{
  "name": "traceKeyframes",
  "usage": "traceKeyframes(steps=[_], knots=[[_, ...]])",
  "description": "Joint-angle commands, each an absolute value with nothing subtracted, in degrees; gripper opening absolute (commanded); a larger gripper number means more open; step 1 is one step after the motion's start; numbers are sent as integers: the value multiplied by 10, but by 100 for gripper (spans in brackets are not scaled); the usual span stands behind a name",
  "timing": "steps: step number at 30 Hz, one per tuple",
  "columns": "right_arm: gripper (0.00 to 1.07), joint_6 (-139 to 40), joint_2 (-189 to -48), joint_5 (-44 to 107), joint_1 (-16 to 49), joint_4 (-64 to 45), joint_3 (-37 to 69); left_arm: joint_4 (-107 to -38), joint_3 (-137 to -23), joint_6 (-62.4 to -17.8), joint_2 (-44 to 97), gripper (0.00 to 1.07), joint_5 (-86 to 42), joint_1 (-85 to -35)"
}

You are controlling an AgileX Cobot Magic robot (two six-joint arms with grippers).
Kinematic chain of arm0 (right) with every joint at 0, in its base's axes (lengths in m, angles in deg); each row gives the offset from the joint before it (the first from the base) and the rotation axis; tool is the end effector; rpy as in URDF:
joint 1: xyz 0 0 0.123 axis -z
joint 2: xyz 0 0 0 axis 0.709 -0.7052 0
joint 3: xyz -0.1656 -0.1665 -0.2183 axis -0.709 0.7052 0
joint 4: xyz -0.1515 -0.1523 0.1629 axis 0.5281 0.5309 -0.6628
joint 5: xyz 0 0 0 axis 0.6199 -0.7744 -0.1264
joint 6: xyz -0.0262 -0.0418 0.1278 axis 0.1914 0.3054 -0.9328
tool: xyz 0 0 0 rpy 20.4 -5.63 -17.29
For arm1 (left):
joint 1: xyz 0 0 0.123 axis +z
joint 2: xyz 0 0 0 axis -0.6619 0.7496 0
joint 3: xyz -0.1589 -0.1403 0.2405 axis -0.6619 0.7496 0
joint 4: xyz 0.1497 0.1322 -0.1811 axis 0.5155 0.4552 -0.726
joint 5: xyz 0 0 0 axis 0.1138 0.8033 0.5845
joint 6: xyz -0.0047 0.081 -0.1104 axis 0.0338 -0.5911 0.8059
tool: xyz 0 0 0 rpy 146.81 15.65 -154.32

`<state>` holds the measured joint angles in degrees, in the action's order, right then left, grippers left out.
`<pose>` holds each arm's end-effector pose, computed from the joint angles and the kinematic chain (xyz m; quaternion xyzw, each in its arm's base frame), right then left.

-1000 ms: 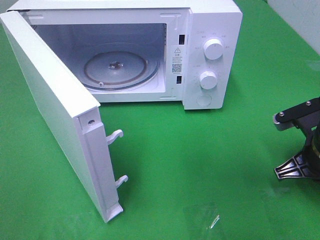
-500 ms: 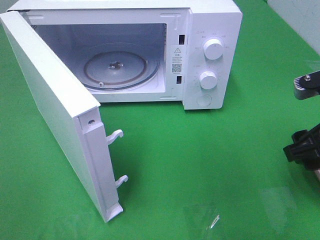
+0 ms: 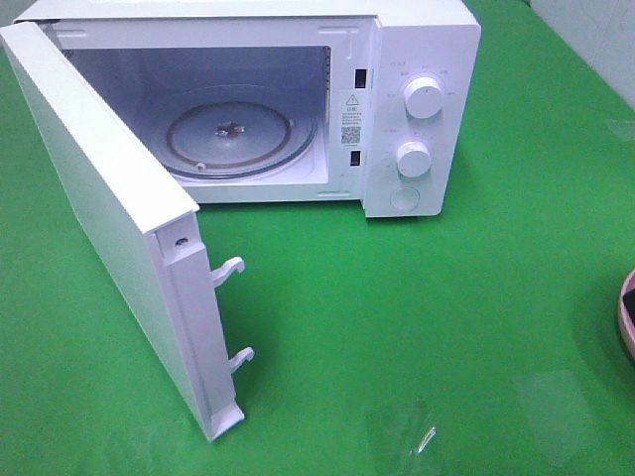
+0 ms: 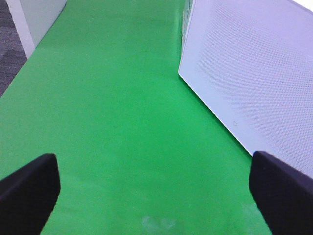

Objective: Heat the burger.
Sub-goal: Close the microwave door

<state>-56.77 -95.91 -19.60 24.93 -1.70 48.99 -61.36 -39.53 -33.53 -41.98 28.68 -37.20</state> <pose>0.1519 0.0409 0.2592 -0.1699 0.9344 -0.0005 0.3132 0.0126 -0.0057 0.2688 -0.0503 0.8505 -0.0206 0.5232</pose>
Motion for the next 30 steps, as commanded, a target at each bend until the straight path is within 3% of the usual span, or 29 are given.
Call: traceKeyframes(steps=[1, 12, 18, 30], knots=[[79, -554, -932, -225, 249, -26, 484, -617, -395, -335, -429, 100, 277, -371], [79, -576, -748, -312, 262, -34, 484, -617, -395, -335, -429, 100, 277, -371], [78, -573, -642, -310, 360, -39, 493, -617, -395, -335, -429, 100, 277, -371], [76, -559, -494, -269, 435, -63, 555, -617, -395, -335, -429, 100, 277, -371]])
